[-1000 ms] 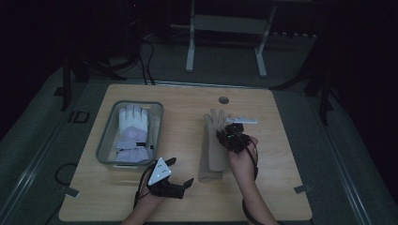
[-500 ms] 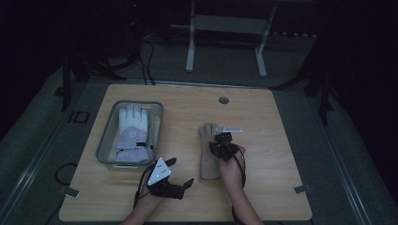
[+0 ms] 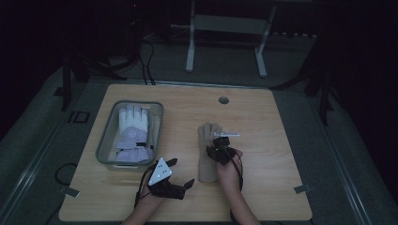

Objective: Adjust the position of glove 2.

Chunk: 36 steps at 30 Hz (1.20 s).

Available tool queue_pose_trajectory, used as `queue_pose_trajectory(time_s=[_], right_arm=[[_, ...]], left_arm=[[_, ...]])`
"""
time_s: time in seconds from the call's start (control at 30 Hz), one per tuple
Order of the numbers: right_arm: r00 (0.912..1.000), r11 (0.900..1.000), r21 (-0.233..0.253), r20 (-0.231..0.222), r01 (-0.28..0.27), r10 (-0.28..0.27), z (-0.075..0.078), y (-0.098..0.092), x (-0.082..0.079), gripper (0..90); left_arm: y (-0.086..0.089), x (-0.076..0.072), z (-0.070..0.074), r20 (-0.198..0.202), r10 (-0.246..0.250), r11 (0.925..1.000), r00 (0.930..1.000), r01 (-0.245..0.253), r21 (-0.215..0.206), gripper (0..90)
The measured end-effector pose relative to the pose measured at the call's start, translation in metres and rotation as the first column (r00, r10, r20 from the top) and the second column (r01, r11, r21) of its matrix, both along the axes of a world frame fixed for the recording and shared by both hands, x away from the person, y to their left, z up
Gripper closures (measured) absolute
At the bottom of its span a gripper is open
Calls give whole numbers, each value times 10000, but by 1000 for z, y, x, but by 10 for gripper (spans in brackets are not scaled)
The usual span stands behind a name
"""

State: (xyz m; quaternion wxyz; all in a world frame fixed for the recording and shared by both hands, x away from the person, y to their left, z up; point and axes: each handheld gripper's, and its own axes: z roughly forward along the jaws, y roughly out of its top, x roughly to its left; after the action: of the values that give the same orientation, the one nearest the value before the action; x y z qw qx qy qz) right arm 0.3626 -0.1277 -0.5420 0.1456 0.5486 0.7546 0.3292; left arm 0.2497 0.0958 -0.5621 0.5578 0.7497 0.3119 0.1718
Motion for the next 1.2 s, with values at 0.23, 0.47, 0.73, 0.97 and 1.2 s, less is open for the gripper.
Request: queue_pose_trajectory(time_s=[0.23,0.47,0.73,0.97,1.2], right_arm=[[9993,9993,61,108,-360,359,8,0,-1,548],[9945,9958,356,656,-843,818,32,-8,-2,356],[9733,9788,623,1360,-1949,1851,48,-33,1,152],[9467,9616,215,1830,-2735,2652,51,-52,4,146],[9249,9400,302,1921,-3397,3281,49,-63,7,147]], left_arm=[[-1,0,-1,-44,-26,10000,10000,26,-38,28],[-2,0,0,-69,-141,9999,9999,141,-67,28],[-6,0,1,-180,-9,9998,9998,6,-197,28],[-11,2,1,-551,79,9999,9984,-85,-113,28],[-14,4,1,-954,25,10000,9954,-33,-82,28]])
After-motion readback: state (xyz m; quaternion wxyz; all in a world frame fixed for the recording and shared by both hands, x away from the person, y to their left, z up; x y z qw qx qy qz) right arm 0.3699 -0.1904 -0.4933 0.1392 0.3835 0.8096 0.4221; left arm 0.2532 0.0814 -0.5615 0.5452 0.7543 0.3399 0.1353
